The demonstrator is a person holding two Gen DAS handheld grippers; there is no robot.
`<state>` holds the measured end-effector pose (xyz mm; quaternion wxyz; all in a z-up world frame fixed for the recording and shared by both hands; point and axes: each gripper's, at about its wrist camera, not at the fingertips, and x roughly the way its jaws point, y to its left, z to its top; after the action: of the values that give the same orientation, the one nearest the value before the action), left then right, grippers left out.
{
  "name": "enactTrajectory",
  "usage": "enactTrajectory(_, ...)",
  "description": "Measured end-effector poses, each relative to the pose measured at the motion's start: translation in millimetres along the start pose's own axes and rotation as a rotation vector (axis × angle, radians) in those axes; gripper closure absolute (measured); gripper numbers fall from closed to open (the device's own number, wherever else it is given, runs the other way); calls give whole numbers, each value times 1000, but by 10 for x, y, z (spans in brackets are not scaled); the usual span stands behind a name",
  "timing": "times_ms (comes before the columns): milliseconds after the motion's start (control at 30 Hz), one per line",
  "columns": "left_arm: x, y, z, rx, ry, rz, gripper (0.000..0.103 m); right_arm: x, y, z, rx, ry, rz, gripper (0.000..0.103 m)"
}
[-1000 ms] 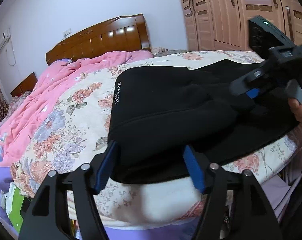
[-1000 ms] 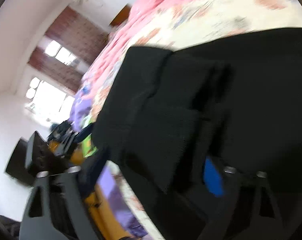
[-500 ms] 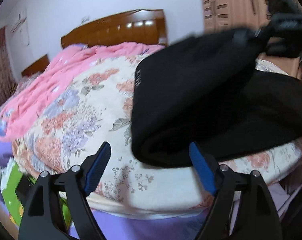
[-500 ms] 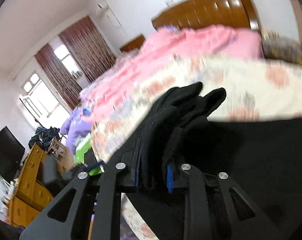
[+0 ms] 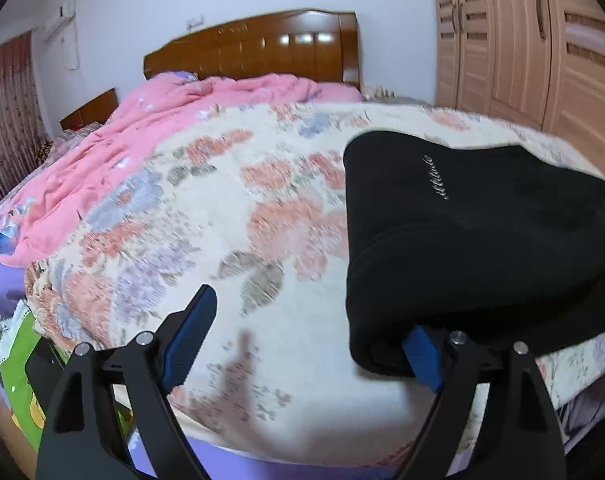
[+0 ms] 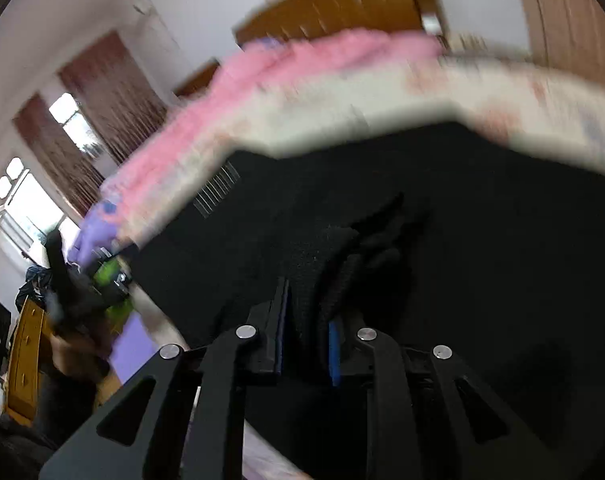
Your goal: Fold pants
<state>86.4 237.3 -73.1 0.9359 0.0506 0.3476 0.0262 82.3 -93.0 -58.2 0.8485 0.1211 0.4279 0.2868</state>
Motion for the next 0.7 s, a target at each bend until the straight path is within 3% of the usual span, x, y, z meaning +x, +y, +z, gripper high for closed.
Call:
enactTrajectory(67,18,-28,-18,9,6,19,16,12,-85,-32,43,-23,45,85)
enactTrajectory(333,30,33,-17,-44,15,24,15,-5,40,31,-16,-43,30,85)
enactTrajectory(533,37,110,-17,-102,15,22,15,-185,339,177,-93,-125,38,85)
enactTrajectory(700,68,108,-64,-95,31,17,14,81,79,5,-40,-22,-5,85)
